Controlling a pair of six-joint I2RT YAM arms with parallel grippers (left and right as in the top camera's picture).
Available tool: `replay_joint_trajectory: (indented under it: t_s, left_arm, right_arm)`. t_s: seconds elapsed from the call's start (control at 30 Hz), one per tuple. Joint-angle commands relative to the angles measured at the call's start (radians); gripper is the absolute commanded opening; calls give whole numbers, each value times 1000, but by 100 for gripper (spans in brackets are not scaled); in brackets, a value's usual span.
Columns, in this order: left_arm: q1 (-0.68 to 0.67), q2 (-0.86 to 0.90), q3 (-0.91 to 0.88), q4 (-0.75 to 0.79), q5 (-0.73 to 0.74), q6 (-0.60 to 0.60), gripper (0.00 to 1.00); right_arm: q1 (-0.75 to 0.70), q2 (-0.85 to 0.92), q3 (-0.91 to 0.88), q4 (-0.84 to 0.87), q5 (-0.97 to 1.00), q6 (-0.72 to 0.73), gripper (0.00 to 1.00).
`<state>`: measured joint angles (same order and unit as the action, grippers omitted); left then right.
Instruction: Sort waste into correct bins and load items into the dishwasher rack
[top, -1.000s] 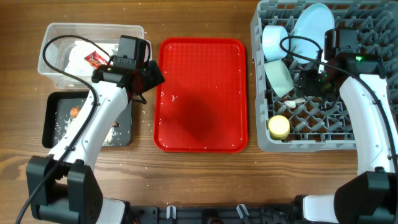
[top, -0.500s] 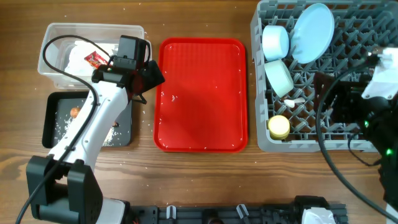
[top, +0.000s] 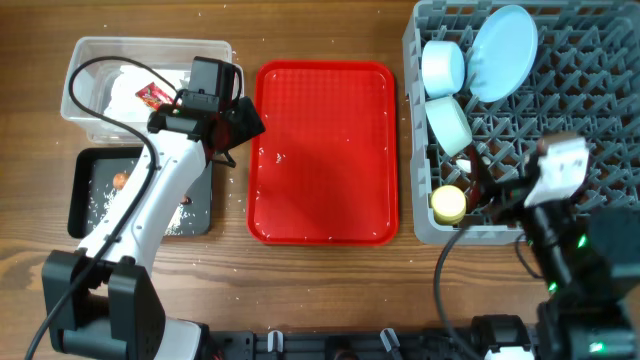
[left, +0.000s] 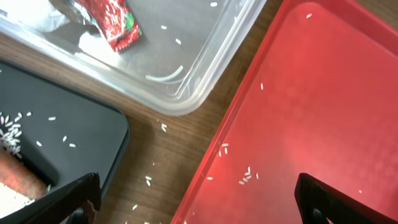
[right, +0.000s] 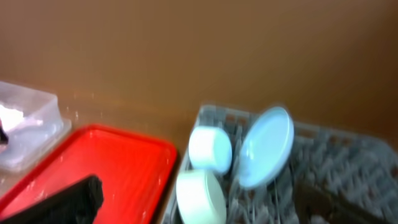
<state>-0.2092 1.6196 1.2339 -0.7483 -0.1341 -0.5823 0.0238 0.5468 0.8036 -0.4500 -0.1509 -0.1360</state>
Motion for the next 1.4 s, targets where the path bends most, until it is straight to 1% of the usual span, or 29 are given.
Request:
replay_joint_trajectory:
  t_s: [0.0, 0.07, 0.13, 0.3, 0.43, 0.97, 1.03, 1.07, 1.13, 1.17, 1.2, 1.27, 1.3, 1.37]
  left_arm:
    - [3, 5, 14, 3, -13, -10, 100]
    - [3, 5, 14, 3, -14, -10, 100]
    - [3, 5, 14, 3, -13, -10, 100]
    - [3, 5, 14, 3, -13, -10, 100]
    - [3, 5, 14, 3, -13, -10, 100]
    - [3, 5, 14, 4, -14, -9, 100]
    - [5, -12, 13, -13, -14, 48, 100]
    - [4, -41, 9, -4, -23, 64, 100]
    - [4, -128, -47, 96, -33, 82, 100]
    - [7, -219, -132, 217, -36, 82, 100]
    - [18, -291, -210, 303, -35, 81, 100]
    - [69, -489, -430, 457, -10, 81, 100]
    - [98, -562, -506, 495, 14, 81, 100]
    - [192, -778, -722, 576, 92, 81, 100]
  right_arm:
    - [4, -203, -319, 230, -80, -9, 100]
    - [4, -317, -497, 359, -87, 39, 100]
    - [4, -394, -597, 410, -87, 87, 100]
    - [4, -515, -721, 455, -64, 86, 100]
    - [5, -544, -800, 484, -64, 85, 100]
    - [5, -539, -798, 468, -60, 85, 100]
    - [5, -539, -798, 468, -60, 85, 100]
    - [5, -539, -798, 468, -60, 85, 100]
    - [5, -539, -798, 468, -60, 85, 100]
    - [5, -539, -798, 468, -60, 85, 100]
    - [5, -539, -798, 468, -60, 85, 100]
    - [5, -539, -798, 468, -60, 85, 100]
    - [5, -539, -798, 468, -60, 85, 100]
    - [5, -539, -798, 468, -60, 85, 100]
